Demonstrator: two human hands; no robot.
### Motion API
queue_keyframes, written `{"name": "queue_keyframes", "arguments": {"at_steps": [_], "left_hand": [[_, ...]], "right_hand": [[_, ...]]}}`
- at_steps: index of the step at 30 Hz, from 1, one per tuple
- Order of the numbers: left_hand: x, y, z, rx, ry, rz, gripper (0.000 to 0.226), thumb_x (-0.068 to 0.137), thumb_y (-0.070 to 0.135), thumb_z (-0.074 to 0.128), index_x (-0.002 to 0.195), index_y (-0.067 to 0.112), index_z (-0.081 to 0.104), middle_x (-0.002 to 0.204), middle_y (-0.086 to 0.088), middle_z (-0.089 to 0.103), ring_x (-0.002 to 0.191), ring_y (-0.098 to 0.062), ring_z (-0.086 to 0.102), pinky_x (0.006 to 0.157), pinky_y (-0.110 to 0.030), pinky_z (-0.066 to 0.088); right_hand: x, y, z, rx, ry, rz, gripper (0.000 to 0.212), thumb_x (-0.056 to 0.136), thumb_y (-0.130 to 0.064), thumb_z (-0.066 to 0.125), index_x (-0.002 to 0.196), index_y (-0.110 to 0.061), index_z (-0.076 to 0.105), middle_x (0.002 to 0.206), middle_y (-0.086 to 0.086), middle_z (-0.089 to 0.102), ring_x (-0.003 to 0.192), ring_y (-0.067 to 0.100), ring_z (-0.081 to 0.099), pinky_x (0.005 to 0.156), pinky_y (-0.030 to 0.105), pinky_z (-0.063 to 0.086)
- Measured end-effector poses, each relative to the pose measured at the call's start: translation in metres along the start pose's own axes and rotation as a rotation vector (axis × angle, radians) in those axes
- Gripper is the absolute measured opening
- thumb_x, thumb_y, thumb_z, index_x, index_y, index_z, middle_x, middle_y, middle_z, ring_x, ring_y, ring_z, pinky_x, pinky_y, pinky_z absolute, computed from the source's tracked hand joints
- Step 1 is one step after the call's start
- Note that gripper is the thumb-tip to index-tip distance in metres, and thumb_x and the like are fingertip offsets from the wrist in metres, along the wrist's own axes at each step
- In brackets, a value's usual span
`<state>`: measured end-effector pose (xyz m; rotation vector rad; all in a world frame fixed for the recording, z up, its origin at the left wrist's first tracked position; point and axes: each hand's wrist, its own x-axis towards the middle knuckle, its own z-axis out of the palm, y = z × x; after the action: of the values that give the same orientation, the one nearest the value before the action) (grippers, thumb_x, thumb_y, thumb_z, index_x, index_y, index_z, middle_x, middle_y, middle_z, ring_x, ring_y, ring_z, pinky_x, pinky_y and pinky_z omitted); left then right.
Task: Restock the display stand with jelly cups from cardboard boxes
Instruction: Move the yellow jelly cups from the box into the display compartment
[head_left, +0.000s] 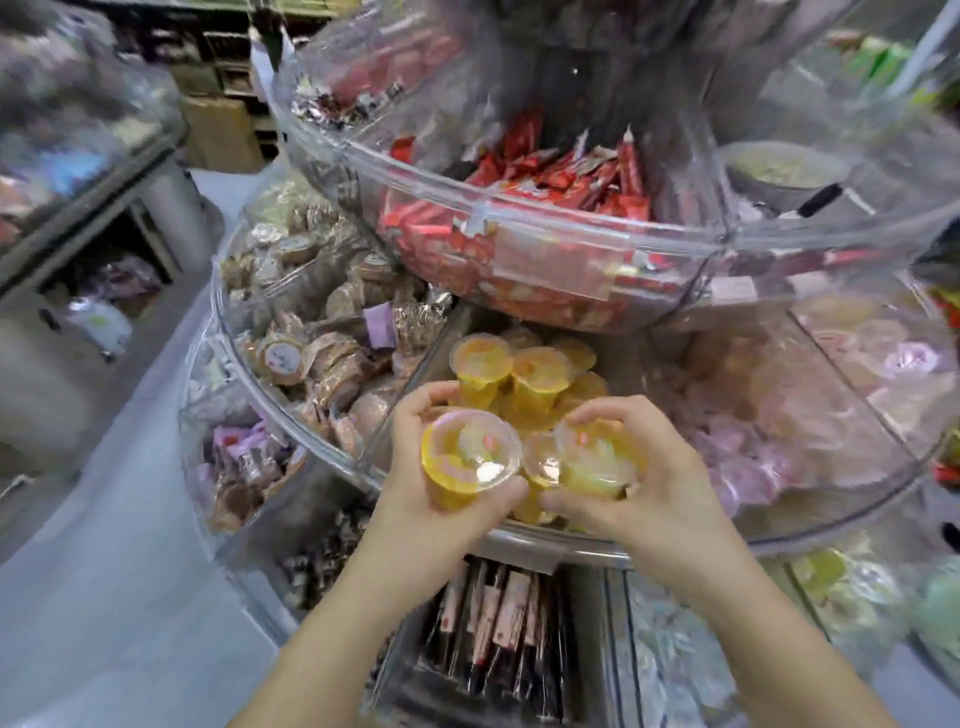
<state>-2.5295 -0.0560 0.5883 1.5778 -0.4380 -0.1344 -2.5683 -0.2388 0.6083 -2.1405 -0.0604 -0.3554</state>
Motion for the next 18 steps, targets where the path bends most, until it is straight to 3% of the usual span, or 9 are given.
{"name": "queue_keyframes", "arguments": {"at_steps": [2,4,6,9,11,15,18], "left_hand": [[0.009,-0.001,0.005,-0.012,-0.045,-0.028,0.064,0.063,0.038,0.067,0.12,0.04,0.039,0.101,0.031,0.059,0.094,0.007,0.058,0.078,-0.007,0.044],[0.018,-0.001,0.007,0.017,-0.081,-0.06,0.061,0.063,0.041,0.065,0.119,0.044,0.043,0.106,0.029,0.06,0.102,0.003,0.057,0.083,-0.011,0.044],[0.027,-0.002,0.009,0.109,-0.089,-0.055,0.058,0.062,0.043,0.068,0.115,0.05,0.046,0.11,0.025,0.059,0.112,-0.007,0.053,0.093,-0.024,0.044],[0.036,-0.006,0.012,0.196,-0.048,-0.058,0.059,0.058,0.037,0.078,0.109,0.047,0.05,0.109,0.022,0.06,0.107,-0.008,0.058,0.097,-0.043,0.047],[0.038,-0.011,0.011,0.243,-0.005,-0.077,0.061,0.056,0.033,0.083,0.106,0.047,0.05,0.107,0.023,0.062,0.101,-0.003,0.061,0.094,-0.043,0.049],[0.038,-0.021,0.005,0.301,0.059,-0.092,0.062,0.057,0.031,0.086,0.103,0.048,0.049,0.104,0.023,0.064,0.096,0.002,0.061,0.087,-0.039,0.053],[0.039,-0.025,-0.001,0.319,0.072,-0.106,0.063,0.059,0.025,0.086,0.104,0.048,0.048,0.104,0.023,0.063,0.098,0.0,0.061,0.086,-0.041,0.054]], "right_hand": [[0.008,0.013,-0.012,0.008,0.02,0.039,0.051,0.058,-0.024,0.086,0.095,-0.045,0.058,0.105,-0.017,0.059,0.101,-0.011,0.052,0.081,-0.002,0.033],[0.018,0.024,-0.021,0.02,0.048,0.086,0.053,0.062,-0.023,0.083,0.098,-0.051,0.056,0.107,-0.018,0.057,0.1,-0.016,0.049,0.079,-0.005,0.031],[0.027,0.033,-0.025,-0.02,0.015,0.118,0.055,0.068,-0.024,0.08,0.101,-0.056,0.05,0.106,-0.019,0.05,0.097,-0.021,0.046,0.077,-0.008,0.029],[0.043,0.042,-0.022,-0.13,-0.04,0.143,0.055,0.072,-0.023,0.076,0.11,-0.051,0.047,0.102,-0.022,0.042,0.093,-0.016,0.045,0.075,-0.01,0.026],[0.054,0.045,-0.015,-0.206,-0.001,0.15,0.057,0.069,-0.022,0.077,0.117,-0.037,0.049,0.106,-0.013,0.043,0.091,-0.004,0.046,0.077,-0.003,0.028],[0.063,0.045,-0.003,-0.365,0.037,0.181,0.068,0.063,-0.029,0.083,0.122,-0.022,0.051,0.122,0.001,0.042,0.107,0.02,0.053,0.091,0.029,0.043],[0.061,0.05,-0.012,-0.332,-0.122,0.195,0.083,0.066,-0.026,0.081,0.138,-0.023,0.038,0.135,-0.002,0.038,0.116,0.016,0.049,0.096,0.023,0.04]]}}
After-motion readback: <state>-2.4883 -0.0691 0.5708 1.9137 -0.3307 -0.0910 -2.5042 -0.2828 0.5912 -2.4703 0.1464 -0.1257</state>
